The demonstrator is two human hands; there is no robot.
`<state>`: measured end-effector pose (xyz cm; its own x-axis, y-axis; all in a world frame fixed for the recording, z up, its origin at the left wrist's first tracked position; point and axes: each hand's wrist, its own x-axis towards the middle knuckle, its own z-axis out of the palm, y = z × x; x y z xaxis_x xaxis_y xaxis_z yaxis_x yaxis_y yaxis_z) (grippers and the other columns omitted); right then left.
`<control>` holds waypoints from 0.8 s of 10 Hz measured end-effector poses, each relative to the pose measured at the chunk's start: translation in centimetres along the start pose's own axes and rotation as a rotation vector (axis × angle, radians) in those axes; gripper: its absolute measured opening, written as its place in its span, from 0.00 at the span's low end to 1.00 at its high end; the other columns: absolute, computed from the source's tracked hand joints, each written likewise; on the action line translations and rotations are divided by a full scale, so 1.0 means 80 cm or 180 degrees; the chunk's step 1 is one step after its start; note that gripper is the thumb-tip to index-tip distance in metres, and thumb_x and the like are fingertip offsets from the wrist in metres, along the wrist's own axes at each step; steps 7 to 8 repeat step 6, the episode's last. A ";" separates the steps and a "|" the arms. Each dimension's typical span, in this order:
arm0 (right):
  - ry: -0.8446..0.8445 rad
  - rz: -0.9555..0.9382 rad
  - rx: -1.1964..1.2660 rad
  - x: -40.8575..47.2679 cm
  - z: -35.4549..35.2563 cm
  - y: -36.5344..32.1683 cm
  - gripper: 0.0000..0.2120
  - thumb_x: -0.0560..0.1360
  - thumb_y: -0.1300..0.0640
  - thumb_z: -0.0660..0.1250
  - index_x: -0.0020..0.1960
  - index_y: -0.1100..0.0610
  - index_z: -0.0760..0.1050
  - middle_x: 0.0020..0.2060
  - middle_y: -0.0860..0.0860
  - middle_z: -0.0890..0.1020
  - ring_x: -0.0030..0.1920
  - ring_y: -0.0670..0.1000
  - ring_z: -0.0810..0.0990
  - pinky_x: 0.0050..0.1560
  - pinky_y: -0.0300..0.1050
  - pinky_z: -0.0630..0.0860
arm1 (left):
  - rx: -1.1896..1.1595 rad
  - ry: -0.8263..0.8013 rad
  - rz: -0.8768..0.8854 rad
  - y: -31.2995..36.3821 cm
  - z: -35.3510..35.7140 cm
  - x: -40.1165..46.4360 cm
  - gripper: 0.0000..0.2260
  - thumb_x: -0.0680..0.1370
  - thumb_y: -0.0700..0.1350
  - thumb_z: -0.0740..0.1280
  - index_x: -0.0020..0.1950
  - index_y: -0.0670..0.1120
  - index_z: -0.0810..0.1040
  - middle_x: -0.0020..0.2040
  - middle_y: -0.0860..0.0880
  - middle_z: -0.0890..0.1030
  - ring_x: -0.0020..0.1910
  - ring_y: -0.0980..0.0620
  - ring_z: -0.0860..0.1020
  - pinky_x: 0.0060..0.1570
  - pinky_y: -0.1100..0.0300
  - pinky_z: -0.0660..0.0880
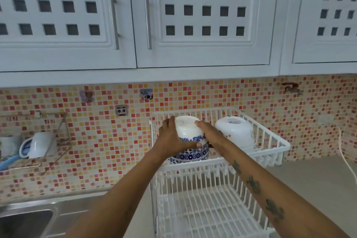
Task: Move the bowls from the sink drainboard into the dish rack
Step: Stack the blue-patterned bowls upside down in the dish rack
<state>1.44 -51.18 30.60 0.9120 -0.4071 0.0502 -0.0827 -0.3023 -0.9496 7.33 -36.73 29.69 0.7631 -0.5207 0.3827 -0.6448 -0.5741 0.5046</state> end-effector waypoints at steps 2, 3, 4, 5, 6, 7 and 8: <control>0.0151 -0.0142 -0.0847 -0.020 -0.006 -0.008 0.37 0.73 0.31 0.52 0.75 0.51 0.60 0.74 0.54 0.66 0.70 0.58 0.69 0.71 0.55 0.65 | 0.0138 -0.0367 -0.0040 0.001 -0.031 -0.030 0.55 0.70 0.63 0.72 0.79 0.42 0.37 0.81 0.43 0.45 0.79 0.41 0.47 0.76 0.45 0.51; 0.0314 -0.0151 -0.1167 -0.043 -0.001 -0.013 0.31 0.79 0.40 0.52 0.77 0.55 0.54 0.76 0.56 0.61 0.74 0.58 0.64 0.70 0.52 0.62 | 0.0186 -0.0454 -0.0079 -0.013 -0.047 -0.055 0.48 0.75 0.62 0.66 0.79 0.43 0.38 0.81 0.43 0.45 0.80 0.41 0.46 0.76 0.44 0.50; 0.0360 -0.0341 -0.1436 -0.062 0.006 -0.011 0.30 0.79 0.43 0.54 0.77 0.54 0.54 0.74 0.58 0.64 0.71 0.60 0.66 0.70 0.53 0.65 | 0.0319 -0.0522 -0.0105 -0.023 -0.064 -0.087 0.41 0.79 0.61 0.60 0.80 0.43 0.40 0.81 0.42 0.45 0.80 0.41 0.45 0.78 0.44 0.49; 0.0432 -0.0436 -0.1737 -0.090 0.016 -0.012 0.29 0.79 0.43 0.54 0.76 0.55 0.55 0.72 0.58 0.63 0.70 0.60 0.67 0.68 0.54 0.67 | 0.0450 -0.0561 -0.0079 -0.032 -0.079 -0.115 0.34 0.82 0.59 0.56 0.80 0.42 0.46 0.81 0.42 0.49 0.80 0.41 0.48 0.77 0.46 0.52; 0.0339 -0.0445 -0.2062 -0.122 0.031 -0.013 0.31 0.79 0.42 0.54 0.77 0.54 0.52 0.77 0.55 0.54 0.74 0.59 0.61 0.69 0.53 0.65 | 0.0559 -0.0572 -0.0067 -0.031 -0.091 -0.146 0.30 0.83 0.55 0.54 0.80 0.41 0.50 0.80 0.41 0.51 0.79 0.42 0.50 0.77 0.48 0.53; 0.0339 -0.0445 -0.2062 -0.122 0.031 -0.013 0.31 0.79 0.42 0.54 0.77 0.54 0.52 0.77 0.55 0.54 0.74 0.59 0.61 0.69 0.53 0.65 | 0.0559 -0.0572 -0.0067 -0.031 -0.091 -0.146 0.30 0.83 0.55 0.54 0.80 0.41 0.50 0.80 0.41 0.51 0.79 0.42 0.50 0.77 0.48 0.53; 0.0339 -0.0445 -0.2062 -0.122 0.031 -0.013 0.31 0.79 0.42 0.54 0.77 0.54 0.52 0.77 0.55 0.54 0.74 0.59 0.61 0.69 0.53 0.65 | 0.0559 -0.0572 -0.0067 -0.031 -0.091 -0.146 0.30 0.83 0.55 0.54 0.80 0.41 0.50 0.80 0.41 0.51 0.79 0.42 0.50 0.77 0.48 0.53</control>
